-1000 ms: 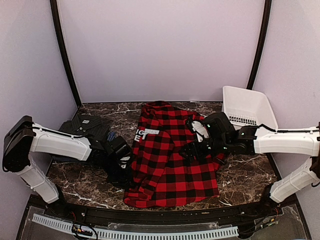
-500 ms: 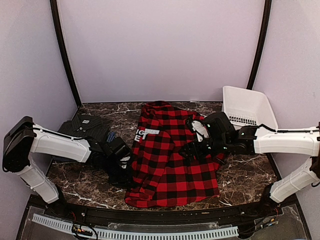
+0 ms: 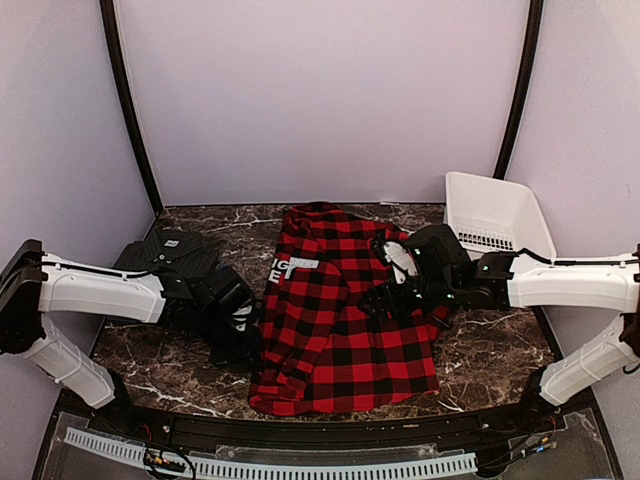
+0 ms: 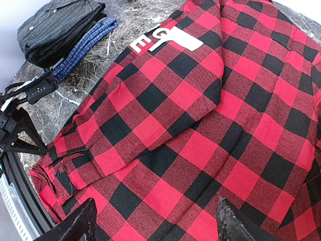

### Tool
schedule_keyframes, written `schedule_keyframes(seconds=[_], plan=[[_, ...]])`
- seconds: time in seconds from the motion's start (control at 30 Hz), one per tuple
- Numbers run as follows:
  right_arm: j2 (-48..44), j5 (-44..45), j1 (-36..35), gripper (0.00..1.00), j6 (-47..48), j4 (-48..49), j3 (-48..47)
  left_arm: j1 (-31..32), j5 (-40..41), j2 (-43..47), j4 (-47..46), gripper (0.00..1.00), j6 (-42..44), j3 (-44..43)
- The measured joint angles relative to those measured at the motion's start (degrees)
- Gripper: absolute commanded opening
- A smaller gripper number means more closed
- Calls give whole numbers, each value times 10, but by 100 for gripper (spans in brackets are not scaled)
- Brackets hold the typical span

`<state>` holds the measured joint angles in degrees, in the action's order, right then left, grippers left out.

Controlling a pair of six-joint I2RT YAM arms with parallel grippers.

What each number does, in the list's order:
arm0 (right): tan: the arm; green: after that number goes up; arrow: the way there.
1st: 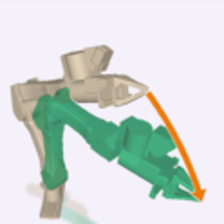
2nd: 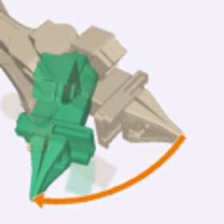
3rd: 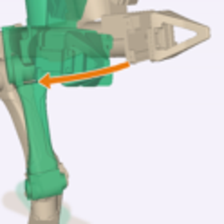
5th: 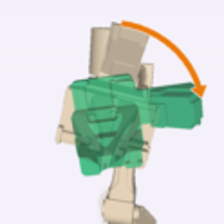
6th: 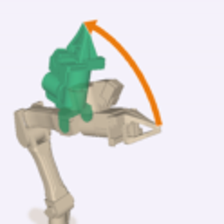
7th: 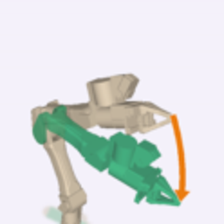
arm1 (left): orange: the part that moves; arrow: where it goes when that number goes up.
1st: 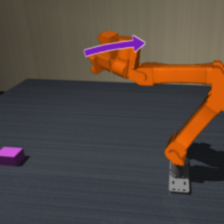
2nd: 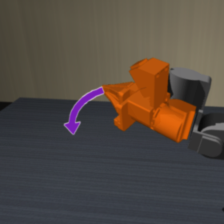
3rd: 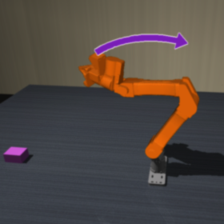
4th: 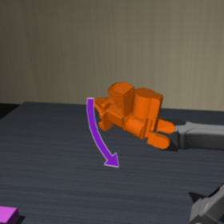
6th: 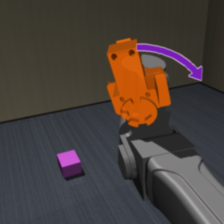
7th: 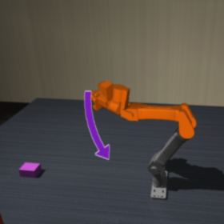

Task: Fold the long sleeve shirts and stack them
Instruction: Fold the flattened shirt at the center of the board, then move the 1/3-folded shirt to the center of the board.

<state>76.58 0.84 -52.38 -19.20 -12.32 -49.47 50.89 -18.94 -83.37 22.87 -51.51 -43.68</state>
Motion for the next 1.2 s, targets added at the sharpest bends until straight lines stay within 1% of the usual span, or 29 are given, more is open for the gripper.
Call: schedule_keyframes(seconds=[0.47, 0.53, 0.63, 0.7, 0.83, 0.93, 1.0, 1.03, 1.07, 1.1, 1.2], plan=[[0, 0, 0, 78, -2, 6, 9, 9, 2, 7, 3, 1, -18, 36], [0, 0, 0, 78, -2, 7, 10, 13, 2, 1, -1, 8, -18, 36], [0, 0, 0, 78, -2, 7, 10, 15, 11, -9, -1, 15, -17, 35], [0, 0, 0, 78, -2, 7, 10, 15, 22, -9, 11, 23, -17, 28], [0, 0, 0, 78, -2, 7, 10, 15, 67, -3, 51, 27, -12, -17], [0, 0, 0, 78, -2, 7, 10, 15, 106, 23, 70, 27, -3, -63], [0, 0, 0, 78, -2, 7, 10, 15, 122, 41, 68, 24, 4, -84], [0, 0, 0, 78, -2, 7, 10, 15, 128, 44, 66, 21, 8, -93], [0, 0, 0, 78, -2, 7, 10, 15, 136, 42, 61, 19, 15, -106], [0, 0, 0, 78, -2, 7, 10, 15, 139, 37, 57, 15, 18, -115], [0, 0, 0, 78, -2, 7, 9, 14, 151, -16, 43, 8, 38, -156]])
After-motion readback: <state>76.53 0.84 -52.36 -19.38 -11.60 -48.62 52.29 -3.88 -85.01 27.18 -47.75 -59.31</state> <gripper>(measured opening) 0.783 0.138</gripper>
